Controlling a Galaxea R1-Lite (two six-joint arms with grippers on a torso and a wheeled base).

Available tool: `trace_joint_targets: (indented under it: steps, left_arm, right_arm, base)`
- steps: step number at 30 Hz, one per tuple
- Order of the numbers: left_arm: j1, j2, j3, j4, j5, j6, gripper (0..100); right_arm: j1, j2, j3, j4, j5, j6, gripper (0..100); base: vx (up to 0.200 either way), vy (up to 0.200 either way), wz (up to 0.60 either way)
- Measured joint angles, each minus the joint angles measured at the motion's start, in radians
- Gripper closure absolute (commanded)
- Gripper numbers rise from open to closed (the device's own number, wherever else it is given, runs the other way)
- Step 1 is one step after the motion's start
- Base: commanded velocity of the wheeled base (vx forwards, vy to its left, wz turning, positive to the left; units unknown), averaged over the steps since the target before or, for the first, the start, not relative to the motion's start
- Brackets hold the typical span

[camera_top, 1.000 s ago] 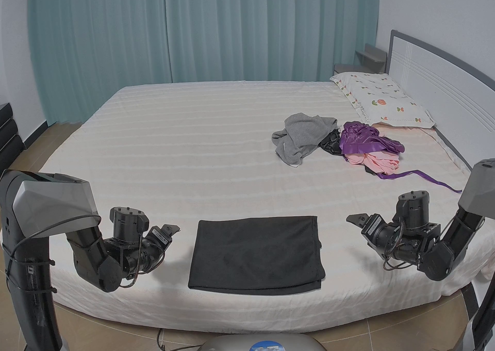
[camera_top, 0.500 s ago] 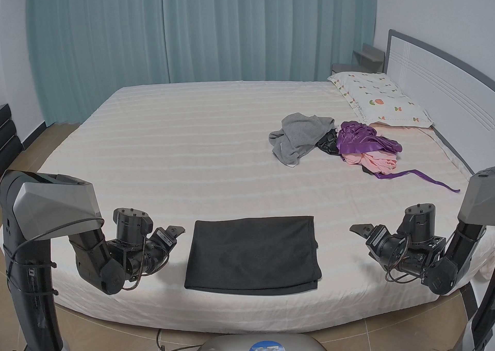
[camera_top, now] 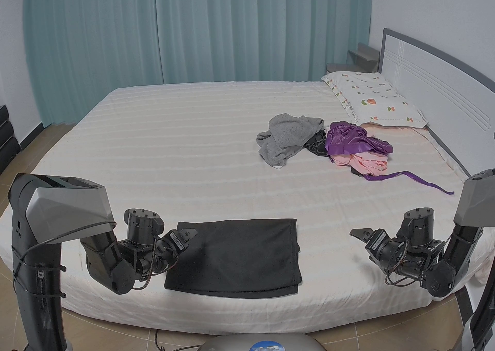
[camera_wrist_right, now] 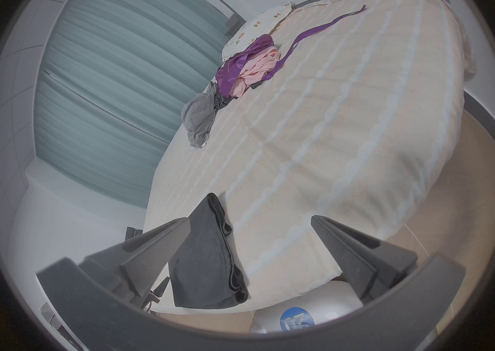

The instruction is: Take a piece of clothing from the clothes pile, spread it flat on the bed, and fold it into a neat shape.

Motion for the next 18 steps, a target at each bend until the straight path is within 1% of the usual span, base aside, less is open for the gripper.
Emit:
trace_joint_targets:
  steps: [3,18]
  left_arm:
    - [-0.001,0.017,-0.004,-0.001,0.010,0.025,0]
    - [-0.009,0.052,-0.012,-0.003,0.059,0.028,0]
  right_arm:
    - [0.003,0.001,0.003,-0.001,0.000,0.000,0]
    - [0.008,0.015,0.005,-0.003,0.000,0.000,0]
  base:
    - [0.000,0.000,0.00]
    - [0.000,0.000,0.00]
